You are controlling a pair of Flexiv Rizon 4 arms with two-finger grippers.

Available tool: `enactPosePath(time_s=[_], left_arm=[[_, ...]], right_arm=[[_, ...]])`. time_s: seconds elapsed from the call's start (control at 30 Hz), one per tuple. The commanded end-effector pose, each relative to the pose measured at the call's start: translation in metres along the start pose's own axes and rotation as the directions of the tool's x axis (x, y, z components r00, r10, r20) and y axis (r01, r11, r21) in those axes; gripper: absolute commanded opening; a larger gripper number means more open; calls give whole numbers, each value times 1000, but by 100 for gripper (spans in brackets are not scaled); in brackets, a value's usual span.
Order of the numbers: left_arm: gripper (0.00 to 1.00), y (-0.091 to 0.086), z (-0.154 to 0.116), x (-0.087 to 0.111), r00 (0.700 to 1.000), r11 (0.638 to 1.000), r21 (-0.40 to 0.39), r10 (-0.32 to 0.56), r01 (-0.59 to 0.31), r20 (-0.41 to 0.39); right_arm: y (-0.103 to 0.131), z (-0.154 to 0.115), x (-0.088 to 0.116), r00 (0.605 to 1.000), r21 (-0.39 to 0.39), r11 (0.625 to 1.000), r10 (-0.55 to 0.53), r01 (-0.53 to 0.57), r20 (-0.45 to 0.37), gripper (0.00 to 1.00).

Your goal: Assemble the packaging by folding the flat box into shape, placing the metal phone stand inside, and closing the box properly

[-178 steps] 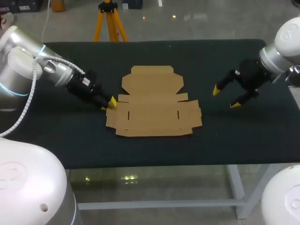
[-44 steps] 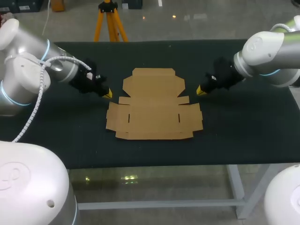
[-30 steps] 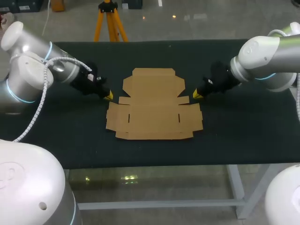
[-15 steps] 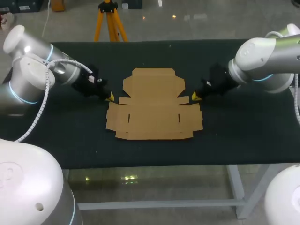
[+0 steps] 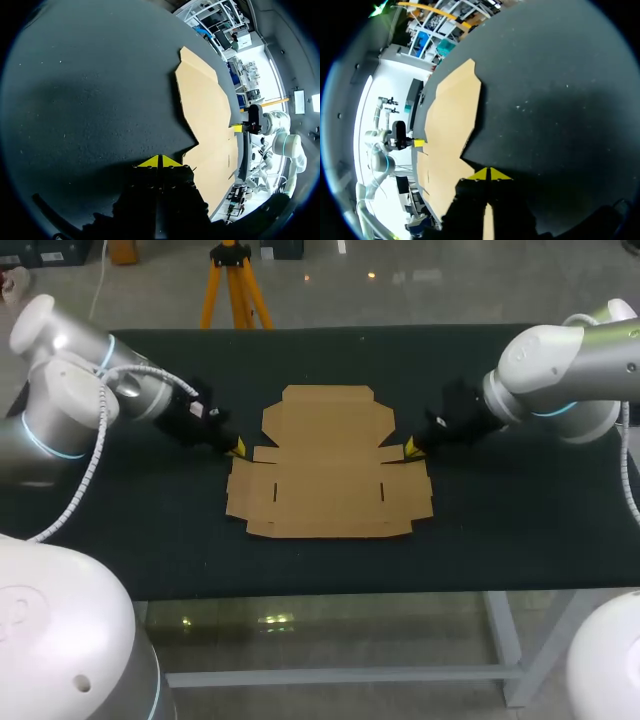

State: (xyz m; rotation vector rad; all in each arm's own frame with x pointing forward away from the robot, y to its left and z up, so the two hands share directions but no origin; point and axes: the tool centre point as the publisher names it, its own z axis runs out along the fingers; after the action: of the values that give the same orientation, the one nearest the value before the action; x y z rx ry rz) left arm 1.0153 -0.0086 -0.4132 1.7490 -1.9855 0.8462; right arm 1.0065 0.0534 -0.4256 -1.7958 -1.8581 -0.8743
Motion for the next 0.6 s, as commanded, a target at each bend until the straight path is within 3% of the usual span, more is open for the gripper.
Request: enactPosePath(time_s=[0.03, 0.6], left_arm=[[0, -3, 5, -1, 1000, 1000, -15, 5, -6, -14], [0, 6, 9, 17, 996, 997, -42, 63, -65, -61]], right_arm=[[0, 3, -1, 1000, 5, 1000, -3, 3, -14, 0], [0, 7, 5, 1000, 12, 1000, -17, 17, -24, 0]])
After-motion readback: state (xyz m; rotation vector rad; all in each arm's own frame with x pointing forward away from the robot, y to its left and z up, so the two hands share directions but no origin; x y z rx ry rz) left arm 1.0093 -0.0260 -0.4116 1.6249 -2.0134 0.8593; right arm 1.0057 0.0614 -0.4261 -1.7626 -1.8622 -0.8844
